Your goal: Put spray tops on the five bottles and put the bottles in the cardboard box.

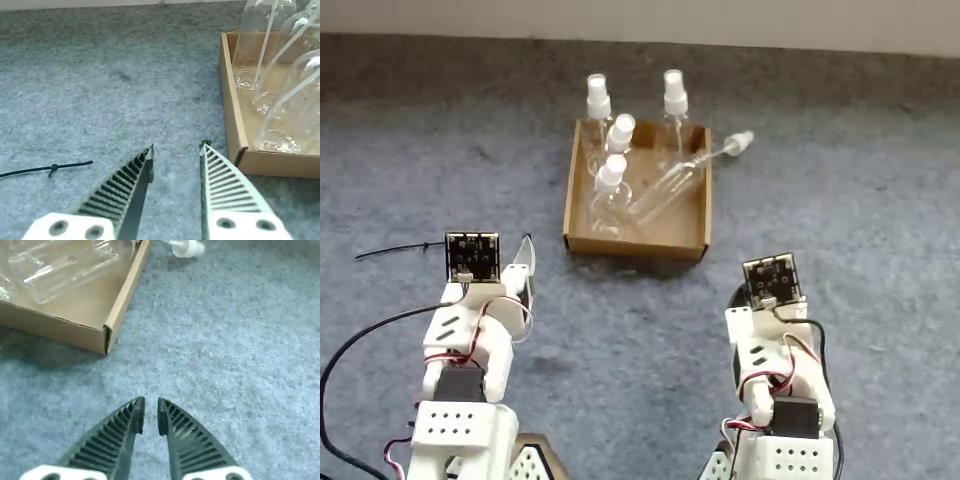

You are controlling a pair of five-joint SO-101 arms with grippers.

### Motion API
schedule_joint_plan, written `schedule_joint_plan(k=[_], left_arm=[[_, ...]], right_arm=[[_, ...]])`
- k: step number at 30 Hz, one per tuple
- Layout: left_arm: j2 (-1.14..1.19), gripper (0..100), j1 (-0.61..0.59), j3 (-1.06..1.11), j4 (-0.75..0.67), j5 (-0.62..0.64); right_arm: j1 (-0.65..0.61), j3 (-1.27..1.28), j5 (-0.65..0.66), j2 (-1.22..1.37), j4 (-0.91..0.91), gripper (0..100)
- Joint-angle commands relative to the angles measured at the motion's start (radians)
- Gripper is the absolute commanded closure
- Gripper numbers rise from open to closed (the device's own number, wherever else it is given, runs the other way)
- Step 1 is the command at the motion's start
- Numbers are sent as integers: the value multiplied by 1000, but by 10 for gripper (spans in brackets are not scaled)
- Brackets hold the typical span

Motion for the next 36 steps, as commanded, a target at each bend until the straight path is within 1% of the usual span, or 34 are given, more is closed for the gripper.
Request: schedule_joint_plan(k=[1, 11, 18, 21, 23, 26, 31, 34, 36], left_arm=[[-18, 851, 13, 4, -21, -8], [-18, 853, 13, 27, -20, -6], [-10, 853, -24, 27, -15, -6], [-8, 853, -24, 27, -15, -6], [-8, 853, -24, 27, -15, -6], [-8, 853, -25, 27, -15, -6], [-8, 853, -22, 27, -15, -6], [-8, 853, -21, 27, -15, -6], [-8, 853, -21, 27, -15, -6]], right_arm=[[4, 171, 14, -12, 2, 978], [5, 171, 9, -10, 2, 978], [8, 171, 15, -13, 5, 978], [8, 157, 15, -15, -54, 978], [8, 99, 15, -12, -99, 978], [2, -28, 8, -2, -96, 978], [-8, -173, -91, 21, -101, 978], [-33, -306, -126, 143, -107, 978], [-64, -417, -152, 289, -122, 978]])
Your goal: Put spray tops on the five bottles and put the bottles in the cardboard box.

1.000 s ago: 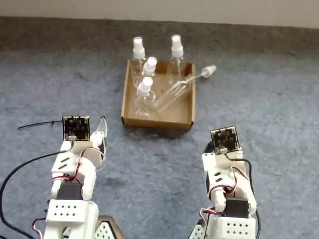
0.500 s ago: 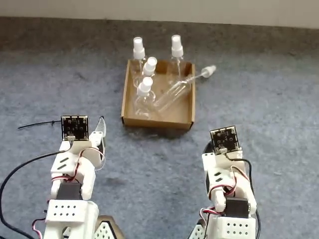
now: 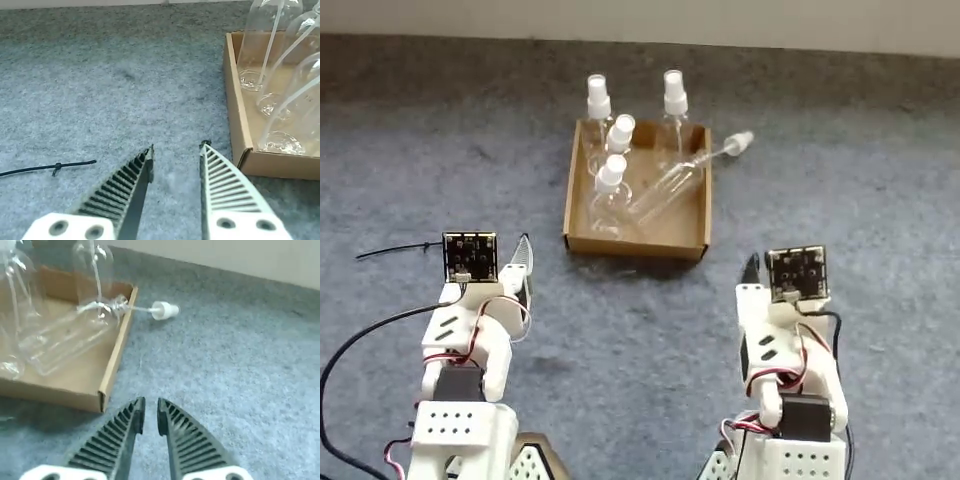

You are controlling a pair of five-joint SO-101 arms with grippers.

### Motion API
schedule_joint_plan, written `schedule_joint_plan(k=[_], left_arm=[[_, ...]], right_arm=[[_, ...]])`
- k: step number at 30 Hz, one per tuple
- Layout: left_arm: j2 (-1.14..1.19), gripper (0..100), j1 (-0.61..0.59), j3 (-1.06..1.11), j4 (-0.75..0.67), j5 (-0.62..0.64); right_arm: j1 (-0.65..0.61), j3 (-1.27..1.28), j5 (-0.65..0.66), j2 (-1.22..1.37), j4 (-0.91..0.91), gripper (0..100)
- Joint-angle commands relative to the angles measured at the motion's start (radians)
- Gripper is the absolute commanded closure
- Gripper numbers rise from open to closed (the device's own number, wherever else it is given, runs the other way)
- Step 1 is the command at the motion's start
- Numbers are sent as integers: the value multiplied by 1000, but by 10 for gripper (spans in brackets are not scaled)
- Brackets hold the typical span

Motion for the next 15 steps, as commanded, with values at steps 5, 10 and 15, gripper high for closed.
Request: schedule_joint_plan(k=[5, 10, 15], left_arm=[[-8, 853, -8, 25, -15, -6], [-8, 853, -8, 25, -15, -6], [-8, 853, -8, 25, -15, -6]], right_arm=[[-142, -529, -129, 645, 18, 940], [-208, -875, -233, 1089, 139, 838], [-257, -1125, -376, 1409, 203, 831]])
